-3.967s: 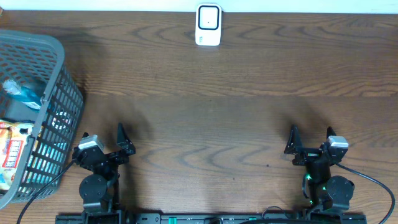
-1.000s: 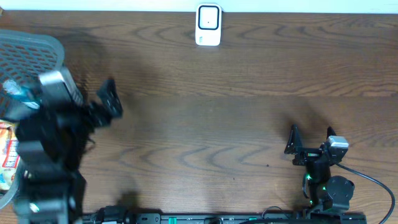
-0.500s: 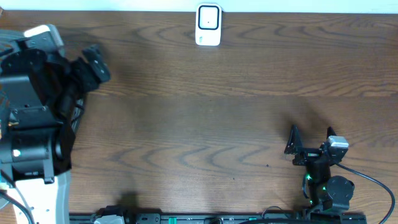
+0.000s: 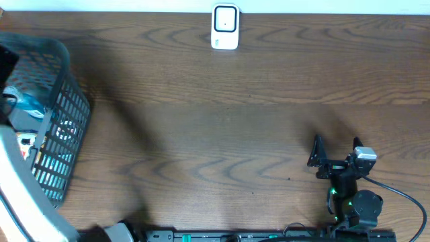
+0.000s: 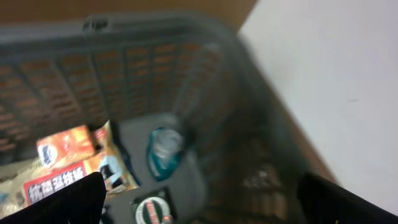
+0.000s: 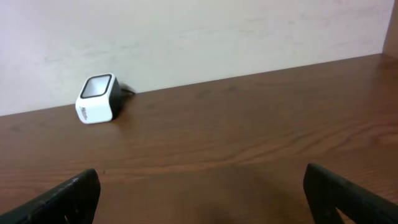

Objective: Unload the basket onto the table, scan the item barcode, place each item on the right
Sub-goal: 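Reach the left gripper into the basket and grasp the teal spray bottle, then carry the teal bottle to the scanner and set it on the table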

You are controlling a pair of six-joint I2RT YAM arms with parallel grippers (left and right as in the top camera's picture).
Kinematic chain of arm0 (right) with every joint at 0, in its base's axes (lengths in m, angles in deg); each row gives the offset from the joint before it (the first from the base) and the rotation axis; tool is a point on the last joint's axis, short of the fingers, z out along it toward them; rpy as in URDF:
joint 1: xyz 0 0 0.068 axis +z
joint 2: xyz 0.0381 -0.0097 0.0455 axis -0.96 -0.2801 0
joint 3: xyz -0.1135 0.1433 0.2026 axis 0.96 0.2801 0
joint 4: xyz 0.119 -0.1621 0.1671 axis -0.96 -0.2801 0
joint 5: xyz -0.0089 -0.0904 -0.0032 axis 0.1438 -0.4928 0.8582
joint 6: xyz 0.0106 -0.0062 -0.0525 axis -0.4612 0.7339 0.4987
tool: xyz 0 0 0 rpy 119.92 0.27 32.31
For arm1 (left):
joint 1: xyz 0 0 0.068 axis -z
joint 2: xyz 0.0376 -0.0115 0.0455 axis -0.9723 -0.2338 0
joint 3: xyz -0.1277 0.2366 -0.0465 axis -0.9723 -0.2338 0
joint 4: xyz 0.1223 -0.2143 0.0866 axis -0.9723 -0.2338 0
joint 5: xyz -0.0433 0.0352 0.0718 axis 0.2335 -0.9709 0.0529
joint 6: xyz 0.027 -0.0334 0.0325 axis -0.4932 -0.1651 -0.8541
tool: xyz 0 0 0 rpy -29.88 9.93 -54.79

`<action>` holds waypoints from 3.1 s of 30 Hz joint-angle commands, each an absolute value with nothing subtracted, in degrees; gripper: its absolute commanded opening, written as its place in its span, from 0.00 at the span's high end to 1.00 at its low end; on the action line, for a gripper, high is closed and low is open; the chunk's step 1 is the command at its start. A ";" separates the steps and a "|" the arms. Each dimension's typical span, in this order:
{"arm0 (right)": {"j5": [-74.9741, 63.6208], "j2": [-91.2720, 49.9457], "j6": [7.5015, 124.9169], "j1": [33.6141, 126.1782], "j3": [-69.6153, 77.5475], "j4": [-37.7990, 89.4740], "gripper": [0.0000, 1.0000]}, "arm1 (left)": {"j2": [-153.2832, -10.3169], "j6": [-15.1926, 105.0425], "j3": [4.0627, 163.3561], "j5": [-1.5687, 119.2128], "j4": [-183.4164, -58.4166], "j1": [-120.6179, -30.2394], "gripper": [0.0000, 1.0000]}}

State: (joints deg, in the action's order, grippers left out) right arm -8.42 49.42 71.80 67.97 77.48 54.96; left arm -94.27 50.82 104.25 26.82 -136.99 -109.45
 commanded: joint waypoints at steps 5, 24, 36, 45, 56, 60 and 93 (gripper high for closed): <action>-8.70 49.73 72.46 68.43 77.53 54.72 0.01 | -104.41 51.43 104.58 27.96 -137.23 -114.32 0.02; -8.70 49.73 72.46 68.43 77.53 54.72 0.01 | -118.64 49.46 104.56 28.11 -136.80 -115.20 0.02; -8.70 49.73 72.46 68.43 77.53 54.72 0.01 | -124.98 49.44 104.56 29.97 -135.97 -115.20 0.11; -8.70 49.73 72.46 68.43 77.53 54.72 0.01 | -125.24 49.44 104.58 29.95 -135.16 -115.20 0.70; -8.70 49.73 72.46 68.43 77.53 54.72 0.01 | -120.76 49.46 105.33 29.95 -136.31 -115.20 0.85; -8.70 49.73 72.46 68.43 77.53 54.72 0.01 | -115.71 49.46 106.72 29.95 -136.29 -115.22 0.85; -8.70 49.73 72.46 68.54 77.53 54.72 0.01 | -86.60 57.02 108.19 46.19 -145.32 -79.59 0.85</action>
